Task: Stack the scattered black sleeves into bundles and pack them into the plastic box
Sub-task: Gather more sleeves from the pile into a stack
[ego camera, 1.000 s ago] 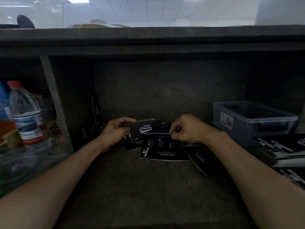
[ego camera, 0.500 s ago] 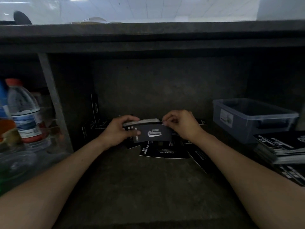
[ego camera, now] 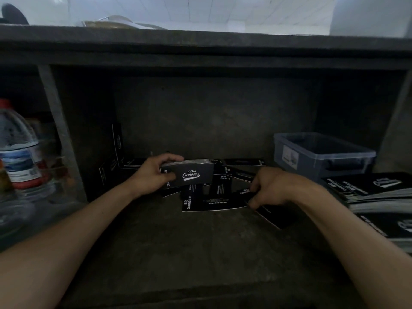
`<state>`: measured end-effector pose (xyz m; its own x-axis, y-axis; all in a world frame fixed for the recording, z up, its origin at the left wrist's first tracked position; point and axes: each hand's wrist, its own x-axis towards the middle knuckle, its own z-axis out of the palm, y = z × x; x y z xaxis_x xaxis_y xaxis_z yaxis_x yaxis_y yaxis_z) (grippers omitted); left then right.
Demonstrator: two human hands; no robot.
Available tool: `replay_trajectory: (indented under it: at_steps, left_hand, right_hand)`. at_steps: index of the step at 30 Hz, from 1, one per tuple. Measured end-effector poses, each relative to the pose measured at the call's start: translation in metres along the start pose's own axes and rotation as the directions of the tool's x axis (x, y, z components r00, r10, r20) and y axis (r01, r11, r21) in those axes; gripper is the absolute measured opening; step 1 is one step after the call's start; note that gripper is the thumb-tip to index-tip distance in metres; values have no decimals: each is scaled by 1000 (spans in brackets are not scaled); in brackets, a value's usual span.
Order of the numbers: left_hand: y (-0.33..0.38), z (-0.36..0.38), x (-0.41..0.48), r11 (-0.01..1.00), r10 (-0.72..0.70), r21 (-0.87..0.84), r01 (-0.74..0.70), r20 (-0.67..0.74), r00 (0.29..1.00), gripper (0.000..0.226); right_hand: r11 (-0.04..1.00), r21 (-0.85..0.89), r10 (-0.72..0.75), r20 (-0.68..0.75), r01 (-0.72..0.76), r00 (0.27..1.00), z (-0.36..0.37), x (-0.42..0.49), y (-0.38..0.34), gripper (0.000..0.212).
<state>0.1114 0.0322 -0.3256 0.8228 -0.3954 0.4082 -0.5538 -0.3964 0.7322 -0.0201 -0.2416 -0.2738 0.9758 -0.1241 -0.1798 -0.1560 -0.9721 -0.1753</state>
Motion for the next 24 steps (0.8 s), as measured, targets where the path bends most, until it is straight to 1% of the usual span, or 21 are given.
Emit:
replay_trajectory:
  at_steps: [2,3,5,7,9,11,14,16,17,18,19,20,21,22,23,24]
  left_hand:
    - [0,-1,0,1000,15,12,-15,4,1000,49]
    - [0,-1,0,1000,20,21,-20,7,1000,49]
    - [0,-2,0,999,29,34,-30,16,999,48]
    - [-1,-3,0,999,34,36,-35,19,999,49]
    - [0,-2,-1,999,24,25,-25,24,999,49]
    - [2,-1,-2,1000,15,3,-15,22,1000,50]
    - [4,0,-2,1000,0,-18,0,28,1000,52]
    - [4,0,-1,1000,-12,-26,12,31,999,53]
    - [5,0,-1,999,-19,-30,20,33,999,53]
    - [5,0,-2,999,-25,-32,26,34,999,54]
    - [6,0,-2,999,-32,-34,34,35,999,55]
    - [7,0,-2,998,-42,-40,43,38,998,58]
    - [8,0,-3,997,-54,-50,56,44,998,61]
    - [8,1,-3,996,-66,-61,69,51,997,65]
    - [9,0,-4,994,-75,-72,79,56,996,68]
    - [10,0,-4,993,-84,-79,89,59,995,72]
  right_hand:
    - [1000,-6,-15,2,15,1000,-1,-6,3,51]
    - [1000,-2,-27,17,27,999,-1,-11,5,55]
    - [998,49,-29,55,26,998,-1,-19,11,69]
    - [993,115,-11,43,5,999,2,-23,13,74]
    - [987,158,22,9,-23,1000,4,-23,10,70]
    - [988,146,49,-12,-47,999,4,-24,3,67]
    - [995,74,70,-59,-66,996,4,-24,-5,58]
    - [996,-19,80,-138,-84,987,7,-24,-6,44]
    - [992,-69,93,-217,-110,972,7,-24,-5,35]
    - [982,-119,97,-329,-144,939,6,-24,-4,26]
    - [971,-164,80,-465,-174,882,4,-23,-2,18]
    - [964,-187,43,-590,-188,806,2,-19,-1,10]
    - [969,-180,2,-680,-169,733,0,-13,-1,8]
    - [984,-148,-43,-737,-99,675,-2,-3,-3,11]
    - [994,-103,-95,-762,25,640,-3,7,-9,16]
    - [979,-43,-162,-759,200,631,-2,18,-16,22]
